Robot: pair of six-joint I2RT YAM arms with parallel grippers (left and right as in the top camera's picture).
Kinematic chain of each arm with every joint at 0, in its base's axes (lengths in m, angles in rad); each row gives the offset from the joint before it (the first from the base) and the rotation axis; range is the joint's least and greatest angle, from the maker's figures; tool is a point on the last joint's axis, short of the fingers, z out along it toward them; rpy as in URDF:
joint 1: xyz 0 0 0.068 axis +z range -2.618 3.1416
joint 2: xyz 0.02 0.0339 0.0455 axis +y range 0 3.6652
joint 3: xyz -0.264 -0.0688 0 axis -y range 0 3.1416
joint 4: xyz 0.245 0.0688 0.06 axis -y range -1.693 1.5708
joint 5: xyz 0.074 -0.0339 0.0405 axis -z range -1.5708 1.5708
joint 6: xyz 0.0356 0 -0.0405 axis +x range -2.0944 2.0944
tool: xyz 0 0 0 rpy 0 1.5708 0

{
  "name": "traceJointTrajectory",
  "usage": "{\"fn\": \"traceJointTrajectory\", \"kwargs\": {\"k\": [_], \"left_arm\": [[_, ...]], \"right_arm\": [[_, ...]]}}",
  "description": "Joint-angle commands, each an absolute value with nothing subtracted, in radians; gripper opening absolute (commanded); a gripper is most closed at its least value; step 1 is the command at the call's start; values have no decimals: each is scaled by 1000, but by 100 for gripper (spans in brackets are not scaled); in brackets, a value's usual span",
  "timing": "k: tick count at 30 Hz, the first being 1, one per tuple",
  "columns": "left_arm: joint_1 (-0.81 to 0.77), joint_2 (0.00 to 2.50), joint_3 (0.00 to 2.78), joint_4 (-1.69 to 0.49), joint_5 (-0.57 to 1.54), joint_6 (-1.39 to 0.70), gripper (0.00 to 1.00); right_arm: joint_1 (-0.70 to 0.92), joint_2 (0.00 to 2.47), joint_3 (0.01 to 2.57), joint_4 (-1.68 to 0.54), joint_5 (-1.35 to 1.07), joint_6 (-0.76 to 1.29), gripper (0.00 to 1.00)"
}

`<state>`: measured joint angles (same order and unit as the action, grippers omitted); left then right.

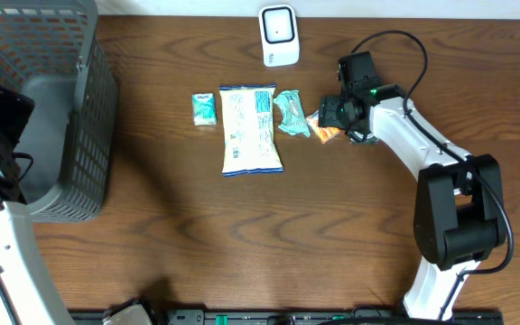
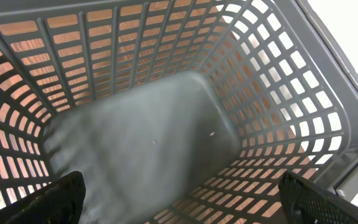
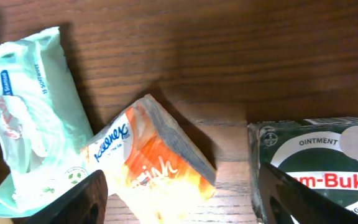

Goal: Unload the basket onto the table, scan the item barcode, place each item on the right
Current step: 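Grasp the orange-and-white pack with the right gripper and lift it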

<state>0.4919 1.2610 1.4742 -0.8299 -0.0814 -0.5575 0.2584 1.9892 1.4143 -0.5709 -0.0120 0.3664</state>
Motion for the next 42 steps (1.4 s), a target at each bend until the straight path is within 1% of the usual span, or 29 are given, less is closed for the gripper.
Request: {"fn": "traceJointTrajectory", "kwargs": {"k": [1, 3, 4, 5, 7, 8, 9, 11, 12, 14, 16, 17, 19, 22, 27, 28, 30, 32, 34, 36, 39, 40, 41, 42], "left_arm": [[494, 1265, 1477, -830, -91, -567, 98], [494, 1265, 1477, -830, -91, -567, 98], [494, 1265, 1477, -830, -91, -566, 98], [494, 1265, 1477, -830, -91, -566, 98], [494, 1265, 1477, -830, -91, -567, 98], [494, 1265, 1477, -830, -91, -566, 98], [494, 1265, 1477, -830, -91, -567, 98], [494, 1265, 1477, -830, -91, -567, 98], [494, 1265, 1477, -830, -91, -567, 98], [494, 1265, 1477, -830, -91, -566, 98], [494, 1265, 1477, -830, -91, -567, 98], [494, 1265, 1477, -830, -91, -567, 98], [494, 1265, 1477, -830, -91, -566, 98], [494, 1265, 1477, -830, -91, -567, 98], [494, 1265, 1477, -830, -91, -566, 98], [494, 1265, 1477, -830, -91, -567, 98], [494, 1265, 1477, -830, -91, -567, 98], [494, 1265, 1477, -830, -91, -567, 98], [494, 1265, 1477, -830, -91, -566, 98], [494, 1265, 1477, -830, -91, -567, 98], [494, 1265, 1477, -830, -91, -566, 97], [494, 1265, 1477, -830, -91, -566, 98], [494, 1265, 1477, -830, -91, -566, 98], [494, 1265, 1477, -830, -91, -567, 98]], "right_arm": [[257, 1986, 1426, -563, -16, 351, 76], [257, 1988, 1420, -546, -6, 347, 77], [257, 1988, 1419, -541, -7, 338, 75], [256, 1991, 1418, -530, -7, 310, 65], [256, 1996, 1418, -515, -13, 253, 53], [256, 1998, 1418, -513, -28, 207, 54], [256, 1998, 1418, -513, -43, 167, 59], [256, 1998, 1418, -514, -61, 112, 77], [256, 1998, 1418, -513, -58, 100, 78], [256, 1998, 1418, -511, -58, 96, 88], [256, 1998, 1418, -501, -59, 111, 90], [256, 1998, 1418, -496, -58, 110, 95], [255, 1998, 1418, -482, -59, 62, 98], [256, 2006, 1417, -467, -72, -91, 97], [231, 2033, 1416, -469, -161, -148, 97], [221, 2039, 1416, -466, -188, -148, 96], [188, 2057, 1416, -459, -343, -178, 92], [165, 2075, 1416, -459, -448, -204, 90], [138, 2102, 1416, -458, -484, -202, 85], [109, 2135, 1416, -466, -513, -196, 76], [83, 2163, 1416, -472, -603, -196, 74], [78, 2173, 1416, -472, -627, -196, 70], [75, 2177, 1416, -472, -639, -196, 63], [73, 2180, 1416, -472, -640, -196, 60]]}}
